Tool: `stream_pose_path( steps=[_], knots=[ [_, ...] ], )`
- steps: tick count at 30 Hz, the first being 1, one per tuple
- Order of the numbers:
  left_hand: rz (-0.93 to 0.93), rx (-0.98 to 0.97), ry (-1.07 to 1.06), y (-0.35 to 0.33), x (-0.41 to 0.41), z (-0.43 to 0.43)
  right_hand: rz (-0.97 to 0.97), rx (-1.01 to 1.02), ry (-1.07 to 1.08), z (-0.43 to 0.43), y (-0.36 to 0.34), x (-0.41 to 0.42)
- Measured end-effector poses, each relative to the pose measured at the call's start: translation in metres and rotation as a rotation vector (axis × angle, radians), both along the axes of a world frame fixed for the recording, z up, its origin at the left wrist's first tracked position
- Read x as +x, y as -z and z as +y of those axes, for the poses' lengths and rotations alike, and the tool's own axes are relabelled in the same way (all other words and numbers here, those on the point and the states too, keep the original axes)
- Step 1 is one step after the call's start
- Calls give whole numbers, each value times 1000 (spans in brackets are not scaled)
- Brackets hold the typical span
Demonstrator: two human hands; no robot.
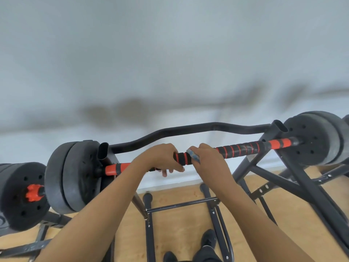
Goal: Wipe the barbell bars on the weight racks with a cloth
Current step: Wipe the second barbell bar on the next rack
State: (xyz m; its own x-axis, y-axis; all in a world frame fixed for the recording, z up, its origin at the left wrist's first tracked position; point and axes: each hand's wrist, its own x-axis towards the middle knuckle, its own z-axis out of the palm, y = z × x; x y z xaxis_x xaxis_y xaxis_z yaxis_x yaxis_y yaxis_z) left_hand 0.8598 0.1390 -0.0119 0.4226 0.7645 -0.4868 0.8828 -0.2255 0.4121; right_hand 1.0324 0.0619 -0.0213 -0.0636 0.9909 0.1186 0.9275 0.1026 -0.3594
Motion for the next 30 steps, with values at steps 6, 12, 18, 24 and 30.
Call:
stream_pose_path(
  steps=[6, 12, 18, 24, 30],
  knots=[
    [217, 751, 26, 27, 18, -44, 11, 47, 6, -4, 5, -5],
    [148, 318, 21, 11, 16, -13, 57, 91, -57, -21, 15, 2],
    [-29, -123, -8, 5, 10, 12, 157, 97, -92, -41, 25, 15],
    [-43, -149, 13, 6, 9, 15, 233, 139, -51, -9, -9, 16],
    [-47, -302, 30, -2, 10, 20, -33, 61, -96, -8, 3, -4]
  ],
)
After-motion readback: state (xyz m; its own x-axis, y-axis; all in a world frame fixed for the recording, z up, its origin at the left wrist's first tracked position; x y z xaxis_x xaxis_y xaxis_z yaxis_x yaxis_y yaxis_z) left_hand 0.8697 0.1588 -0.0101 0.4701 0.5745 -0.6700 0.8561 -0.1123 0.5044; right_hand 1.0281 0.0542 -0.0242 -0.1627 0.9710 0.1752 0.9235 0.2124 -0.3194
